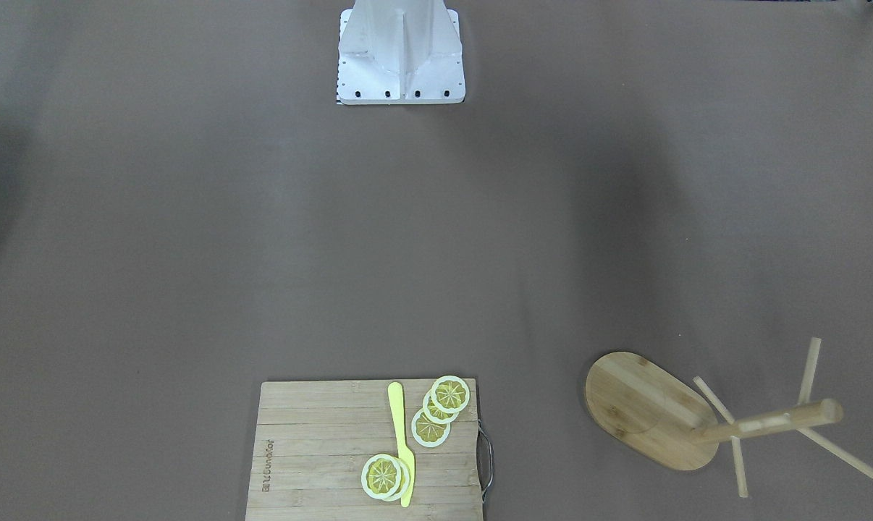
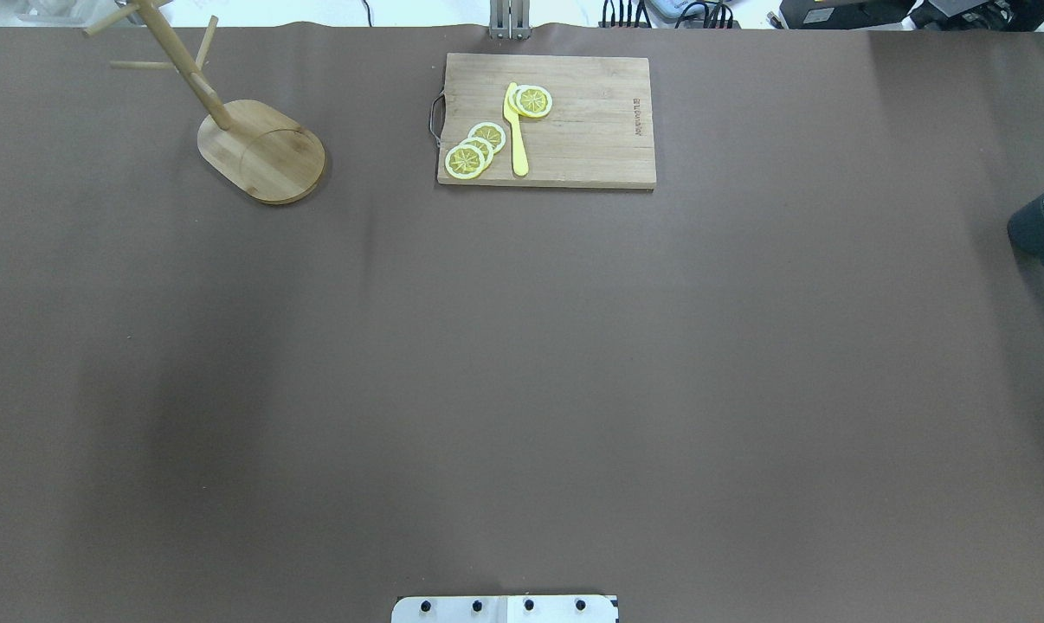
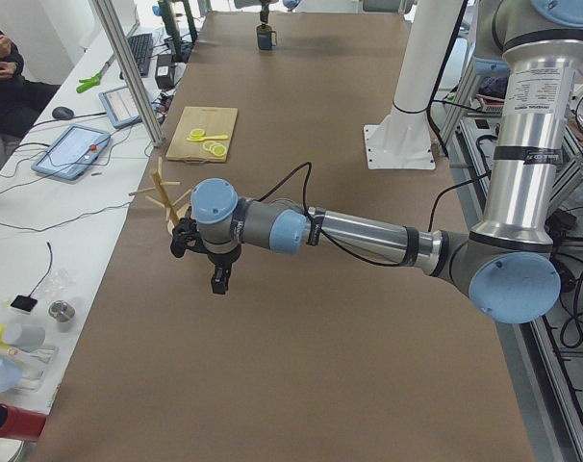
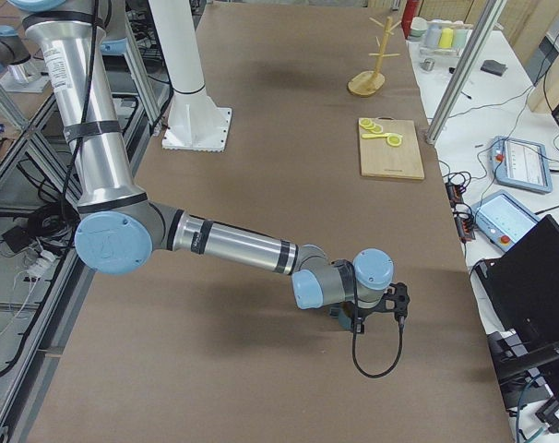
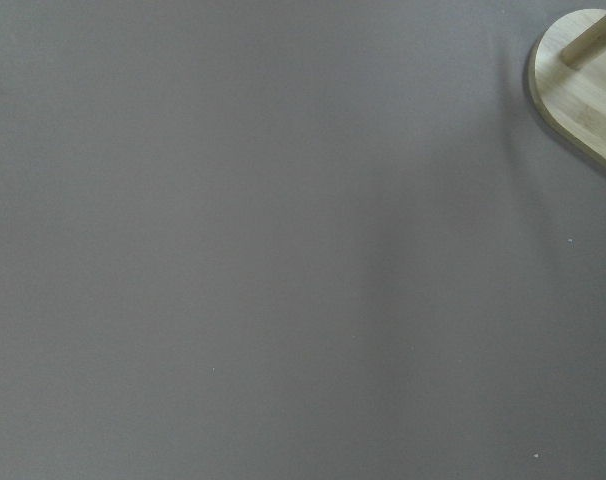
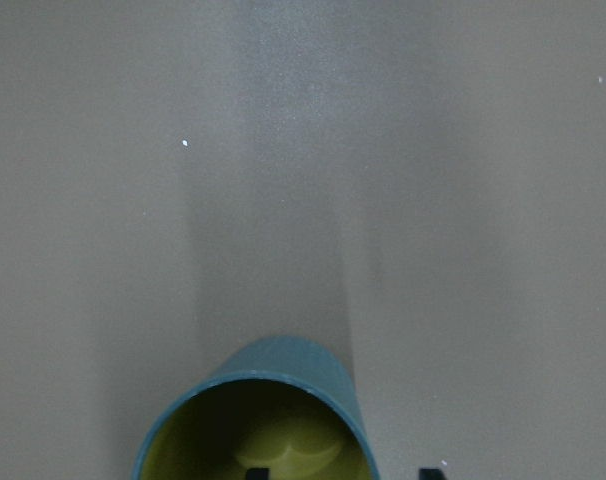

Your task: Hang cup on storage rack

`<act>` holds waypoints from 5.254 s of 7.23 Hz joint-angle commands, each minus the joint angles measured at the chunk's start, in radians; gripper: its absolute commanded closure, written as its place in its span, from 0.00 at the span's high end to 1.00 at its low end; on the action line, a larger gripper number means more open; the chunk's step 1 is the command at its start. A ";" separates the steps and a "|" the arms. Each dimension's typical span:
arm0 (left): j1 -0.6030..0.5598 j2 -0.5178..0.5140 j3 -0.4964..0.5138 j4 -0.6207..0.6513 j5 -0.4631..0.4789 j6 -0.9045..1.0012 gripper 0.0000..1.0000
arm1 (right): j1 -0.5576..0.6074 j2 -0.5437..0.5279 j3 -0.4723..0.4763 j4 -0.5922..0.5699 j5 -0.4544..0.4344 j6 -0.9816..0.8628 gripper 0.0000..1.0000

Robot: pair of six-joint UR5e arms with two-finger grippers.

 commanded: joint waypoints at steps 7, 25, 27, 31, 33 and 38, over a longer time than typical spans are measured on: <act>0.000 0.001 0.002 0.002 -0.001 0.002 0.99 | 0.003 0.042 -0.032 0.002 0.037 0.065 0.00; 0.000 0.017 0.008 0.004 -0.060 0.002 0.99 | -0.677 0.293 0.787 -0.478 -0.315 1.315 0.00; 0.000 0.015 0.002 0.009 -0.060 0.002 0.99 | -0.766 0.367 0.736 -0.479 -0.399 1.416 0.00; 0.000 0.015 0.008 0.006 -0.060 0.002 0.99 | -0.874 0.517 0.573 -0.496 -0.544 1.489 0.00; 0.000 0.015 0.008 0.009 -0.060 0.002 0.99 | -0.874 0.545 0.566 -0.501 -0.543 1.530 0.00; 0.000 0.015 0.008 0.010 -0.060 0.002 0.99 | -0.931 0.567 0.520 -0.496 -0.546 1.552 0.00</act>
